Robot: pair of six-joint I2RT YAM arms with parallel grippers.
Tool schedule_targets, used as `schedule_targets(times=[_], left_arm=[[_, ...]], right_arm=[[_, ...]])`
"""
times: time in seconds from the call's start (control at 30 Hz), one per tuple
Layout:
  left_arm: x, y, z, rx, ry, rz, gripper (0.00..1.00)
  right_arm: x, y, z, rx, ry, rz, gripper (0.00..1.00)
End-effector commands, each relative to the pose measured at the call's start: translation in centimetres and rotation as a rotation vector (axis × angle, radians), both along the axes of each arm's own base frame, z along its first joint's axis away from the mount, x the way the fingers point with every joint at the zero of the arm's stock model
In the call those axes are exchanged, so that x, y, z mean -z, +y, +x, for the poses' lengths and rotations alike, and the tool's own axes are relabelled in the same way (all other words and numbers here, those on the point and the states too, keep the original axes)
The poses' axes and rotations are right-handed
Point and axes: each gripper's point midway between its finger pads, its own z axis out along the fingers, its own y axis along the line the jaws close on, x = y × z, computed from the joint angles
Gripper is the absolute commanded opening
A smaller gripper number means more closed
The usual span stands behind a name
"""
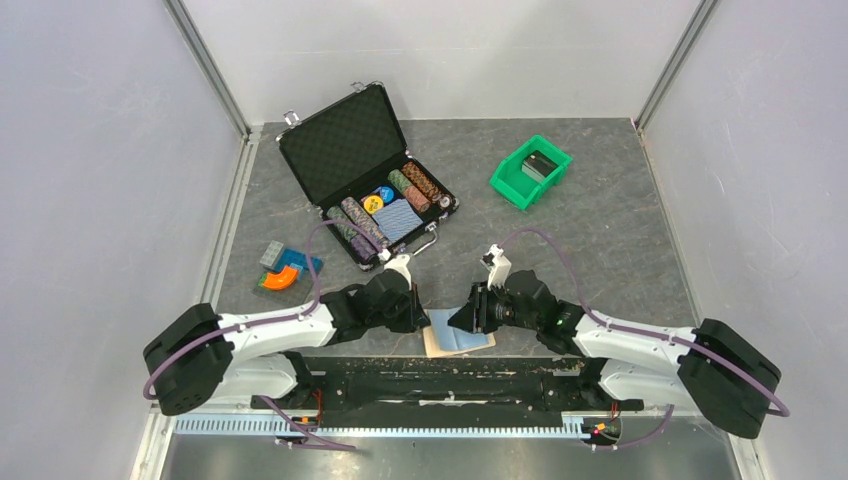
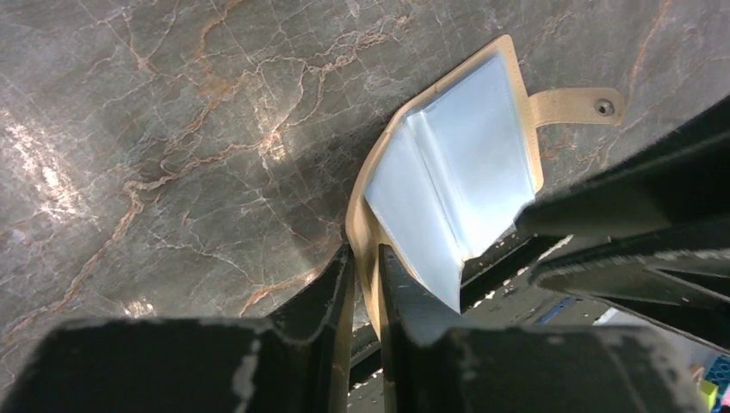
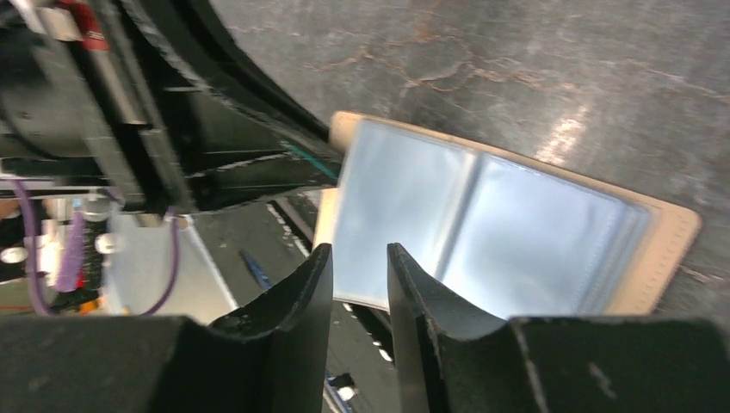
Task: Take the credit cards out of the card holder
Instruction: Open the card holder at the corner of the board.
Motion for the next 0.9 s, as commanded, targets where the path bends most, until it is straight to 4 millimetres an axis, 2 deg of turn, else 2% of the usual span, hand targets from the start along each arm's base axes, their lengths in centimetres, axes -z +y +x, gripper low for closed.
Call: schedule_targets(times=[0.0,0.1,0.27,0.37,0.6,0.73,0.87], left_arm=[[-1.8,0.1,0.6,-0.058,-0.022,-0.042,0.26],[-2.9,0.3,0.7,-0.079,-0.035,-0.064,0.36],[-4.4,0.3,0.9,-0.094,-0.067,-0.121,0.55],[-4.3,0.1,1.0,-0.093,-0.074,-0.135,0.63],[-1.7,-0.1,0.5,-0.053,-0.04,-0.086,0.65],[-1.3,-1.0,0.2,-0.013,-0.03,-0.119,0.66],[-0.6,-1.1,0.2,-0.01,-0.024,-0.112,0.65]], right_arm=[[0.0,-1.8,2.3,0.085,-0.101,-0.151,0.36],[0.4,-3.5,2.9,0.132,-0.133,-0.224,0.43],[1.3,-4.1,2.6,0.131,-0.122,-0.247,0.45],[1.8,-4.1,2.6,0.132,-0.115,-0.252,0.45],[2.9,-4.4,2.5,0.122,-0.111,-0.283,0.46],[3.7,-4.9,2.7,0.134,-0.107,-0.311,0.49],[4.2,-5.4,2.9,0.152,-0.118,-0.337,0.5]])
